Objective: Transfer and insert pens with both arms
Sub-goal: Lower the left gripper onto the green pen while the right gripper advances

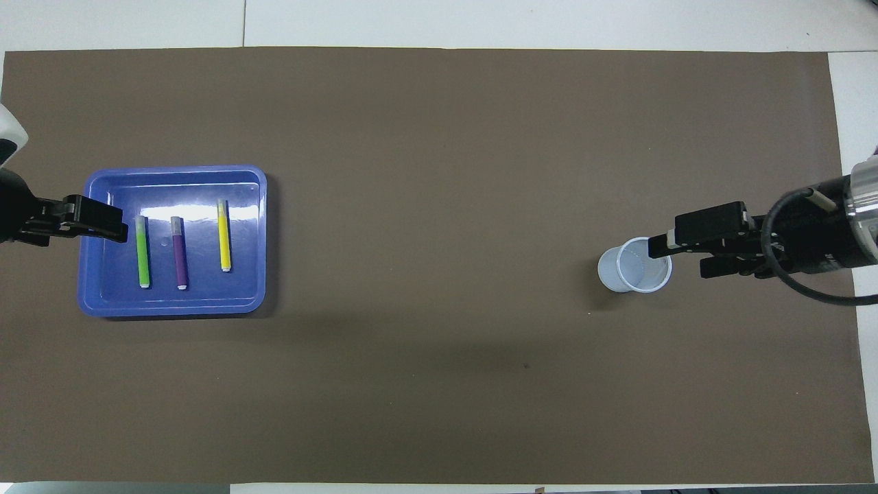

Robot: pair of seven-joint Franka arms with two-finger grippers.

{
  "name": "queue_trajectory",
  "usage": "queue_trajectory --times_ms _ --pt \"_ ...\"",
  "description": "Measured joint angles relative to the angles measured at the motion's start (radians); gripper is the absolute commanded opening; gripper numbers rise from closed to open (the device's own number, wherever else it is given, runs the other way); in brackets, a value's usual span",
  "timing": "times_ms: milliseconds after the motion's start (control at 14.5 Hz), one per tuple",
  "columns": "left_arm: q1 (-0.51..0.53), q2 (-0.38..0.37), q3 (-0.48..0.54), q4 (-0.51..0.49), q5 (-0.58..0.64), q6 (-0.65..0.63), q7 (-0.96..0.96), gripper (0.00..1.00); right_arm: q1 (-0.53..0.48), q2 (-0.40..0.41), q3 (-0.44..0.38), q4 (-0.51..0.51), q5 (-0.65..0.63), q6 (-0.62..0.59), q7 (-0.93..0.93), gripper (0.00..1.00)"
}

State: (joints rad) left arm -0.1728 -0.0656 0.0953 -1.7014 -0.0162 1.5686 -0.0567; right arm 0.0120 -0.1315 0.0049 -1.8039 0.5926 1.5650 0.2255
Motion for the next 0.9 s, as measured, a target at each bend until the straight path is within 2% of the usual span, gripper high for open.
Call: queue_trajectory --times_ms 276,484,691,898 --pt "0.078 -0.011 0.001 -0.168 0.000 0.146 0.060 1.00 0.106 -0.026 0.005 -0.037 0.054 0.062 0.211 1.00" --pt "0.133 0.006 0.001 -0.250 0.000 0.238 0.179 1.00 0.206 -0.032 0.009 -0.053 0.054 0.121 0.248 1.00" --pt "0.174 0.058 0.002 -0.319 0.000 0.377 0.242 1.00 0.221 -0.034 0.009 -0.059 0.054 0.133 0.250 1.00" --pt "0.193 0.109 0.001 -0.398 0.000 0.501 0.272 1.00 0.241 -0.036 0.009 -0.093 0.061 0.264 0.250 1.00"
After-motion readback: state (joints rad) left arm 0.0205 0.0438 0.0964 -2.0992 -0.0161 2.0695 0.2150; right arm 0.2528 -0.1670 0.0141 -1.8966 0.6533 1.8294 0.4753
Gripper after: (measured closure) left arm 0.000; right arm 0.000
